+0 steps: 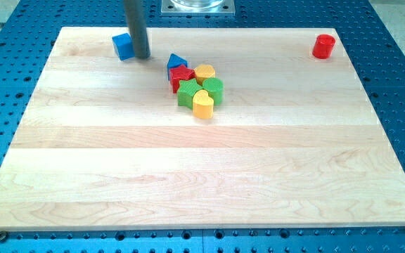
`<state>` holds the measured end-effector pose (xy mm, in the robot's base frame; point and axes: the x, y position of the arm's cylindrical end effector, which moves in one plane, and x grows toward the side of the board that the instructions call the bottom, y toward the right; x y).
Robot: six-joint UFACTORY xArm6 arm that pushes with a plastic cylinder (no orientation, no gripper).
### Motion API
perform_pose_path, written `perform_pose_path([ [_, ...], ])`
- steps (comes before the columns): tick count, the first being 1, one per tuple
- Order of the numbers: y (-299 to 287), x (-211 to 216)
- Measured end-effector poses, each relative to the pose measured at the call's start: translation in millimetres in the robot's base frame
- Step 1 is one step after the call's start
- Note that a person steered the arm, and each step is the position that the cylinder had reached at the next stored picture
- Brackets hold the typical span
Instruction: Place the cube into the group of blocks
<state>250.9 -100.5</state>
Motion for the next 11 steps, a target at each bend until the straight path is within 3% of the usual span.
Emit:
perform_pose_path([
  [1,-8,-44],
  [2,-69,-8],
  [3,-69,97],
  [5,-88,64],
  [6,-60,69],
  [8,-38,128],
  [10,15,147],
  [11,-28,145],
])
